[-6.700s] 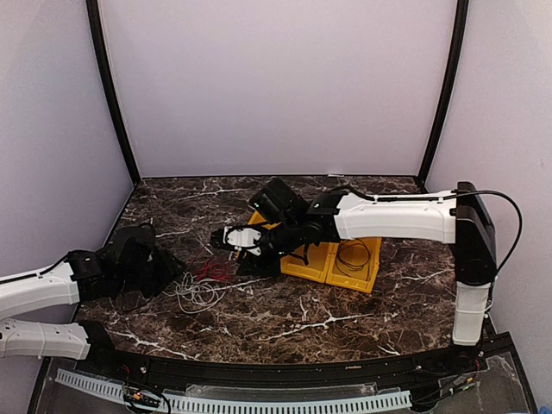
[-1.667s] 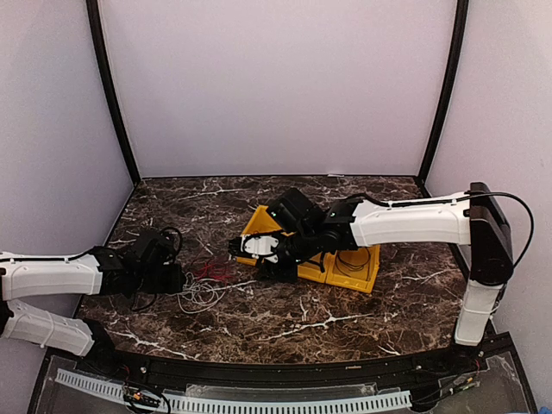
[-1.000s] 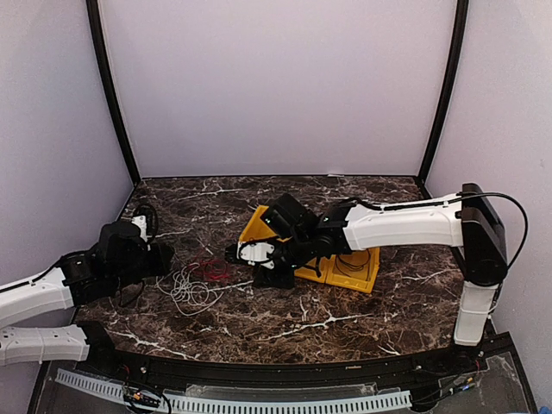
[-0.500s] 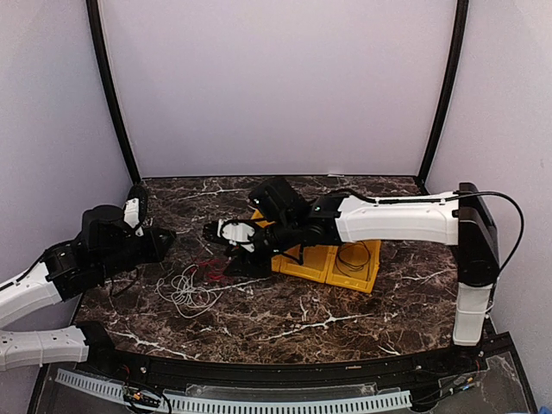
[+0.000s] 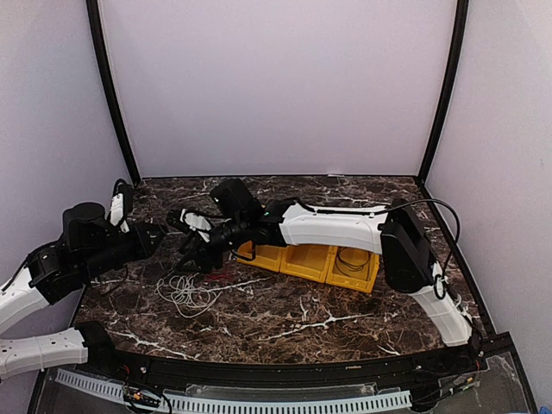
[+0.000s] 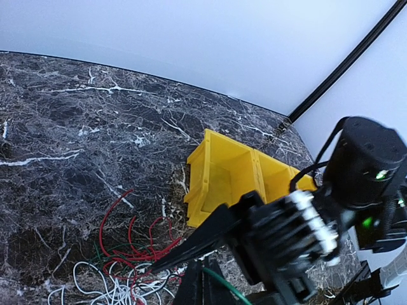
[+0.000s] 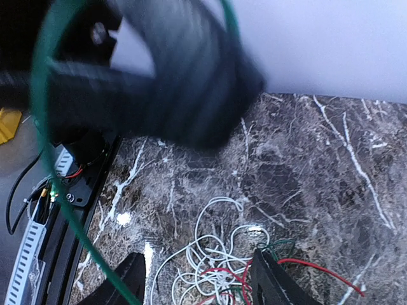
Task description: Untangle the cables
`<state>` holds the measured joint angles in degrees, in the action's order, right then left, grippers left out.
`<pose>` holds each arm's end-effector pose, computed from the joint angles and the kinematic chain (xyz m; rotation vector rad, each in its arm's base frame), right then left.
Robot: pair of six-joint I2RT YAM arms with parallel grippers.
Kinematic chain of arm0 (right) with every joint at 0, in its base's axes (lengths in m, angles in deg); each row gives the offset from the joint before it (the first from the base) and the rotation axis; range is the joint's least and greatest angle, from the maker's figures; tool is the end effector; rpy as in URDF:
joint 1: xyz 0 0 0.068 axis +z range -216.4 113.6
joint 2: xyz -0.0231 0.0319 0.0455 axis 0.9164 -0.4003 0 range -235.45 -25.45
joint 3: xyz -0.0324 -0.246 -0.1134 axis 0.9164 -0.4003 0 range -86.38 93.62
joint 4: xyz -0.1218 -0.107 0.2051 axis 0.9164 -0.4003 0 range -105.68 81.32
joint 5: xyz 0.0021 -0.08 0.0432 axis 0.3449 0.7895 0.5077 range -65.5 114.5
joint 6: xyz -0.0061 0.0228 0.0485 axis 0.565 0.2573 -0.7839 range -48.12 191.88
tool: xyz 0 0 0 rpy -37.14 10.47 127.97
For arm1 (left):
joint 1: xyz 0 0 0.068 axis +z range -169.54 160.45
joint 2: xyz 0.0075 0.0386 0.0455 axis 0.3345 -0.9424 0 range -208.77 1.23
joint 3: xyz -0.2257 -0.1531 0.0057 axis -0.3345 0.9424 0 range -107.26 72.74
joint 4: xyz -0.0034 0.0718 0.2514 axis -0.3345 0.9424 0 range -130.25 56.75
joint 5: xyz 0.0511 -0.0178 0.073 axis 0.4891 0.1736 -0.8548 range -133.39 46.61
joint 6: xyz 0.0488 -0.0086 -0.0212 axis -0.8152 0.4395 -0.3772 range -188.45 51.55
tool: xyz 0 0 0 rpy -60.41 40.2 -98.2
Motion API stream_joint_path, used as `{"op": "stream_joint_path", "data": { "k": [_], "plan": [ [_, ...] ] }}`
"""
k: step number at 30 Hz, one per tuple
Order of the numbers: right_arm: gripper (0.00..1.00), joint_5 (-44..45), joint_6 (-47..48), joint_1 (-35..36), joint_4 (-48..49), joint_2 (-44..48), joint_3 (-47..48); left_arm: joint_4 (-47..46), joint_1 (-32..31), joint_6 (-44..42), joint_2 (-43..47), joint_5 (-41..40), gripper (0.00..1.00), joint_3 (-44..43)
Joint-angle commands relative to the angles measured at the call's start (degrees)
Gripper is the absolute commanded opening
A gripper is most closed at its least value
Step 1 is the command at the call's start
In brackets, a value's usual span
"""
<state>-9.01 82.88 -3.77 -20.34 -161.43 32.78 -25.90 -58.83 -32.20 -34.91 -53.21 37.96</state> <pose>0.2367 0.5000 0.2340 -1.5963 1.4895 1.1394 0.1262 -0.0954 0.2939 -0.0737 1.9088 -0.7550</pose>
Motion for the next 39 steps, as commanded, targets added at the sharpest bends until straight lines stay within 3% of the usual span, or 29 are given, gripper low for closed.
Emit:
{"op": "stream_joint_path", "data": {
  "k": [1,5,10,21,26,31,34,36,39],
  "plan": [
    [0.52,-4.93,-7.02,0.17,4.81,-3.7,1.91,3.03,-0.26,1.19,1.39,-0.84,0.0,-6.27],
    [0.41,-3.02,-10.7,0.24,6.8,-7.71,3.57,4.62,-0.26,0.81,-0.24,-0.15,0.0,-12.24],
    [0.17,-0.28,-15.09,0.37,9.63,-11.29,5.76,5.51,-0.26,-2.12,-4.92,-0.37,0.0,-26.2],
    [0.12,0.36,-17.46,3.26,10.93,-13.1,2.6,11.31,-0.26,-11.54,-22.05,-1.76,0.0,-69.91],
    [0.12,0.58,-18.25,3.91,10.7,-13.82,1.87,9.93,-0.26,-11.83,-27.67,0.08,0.0,-82.61],
    [0.15,0.85,-17.6,4.08,9.92,-12.93,0.34,7.54,-0.22,-10.07,-30.16,1.81,0.0,-84.84],
    [0.18,1.88,-15.91,4.12,7.59,-11.66,0.72,7.02,-0.26,-10.93,-29.23,0.67,0.0,-81.79],
    [0.25,1.99,-13.06,4.21,6.1,-10.0,0.25,5.28,-0.26,-11.89,-27.49,-0.78,0.0,-77.5],
    [0.43,0.65,-8.45,4.21,3.37,-5.93,-1.27,5.04,-0.26,-15.06,-23.93,-4.98,0.0,-70.64]
  ]
}}
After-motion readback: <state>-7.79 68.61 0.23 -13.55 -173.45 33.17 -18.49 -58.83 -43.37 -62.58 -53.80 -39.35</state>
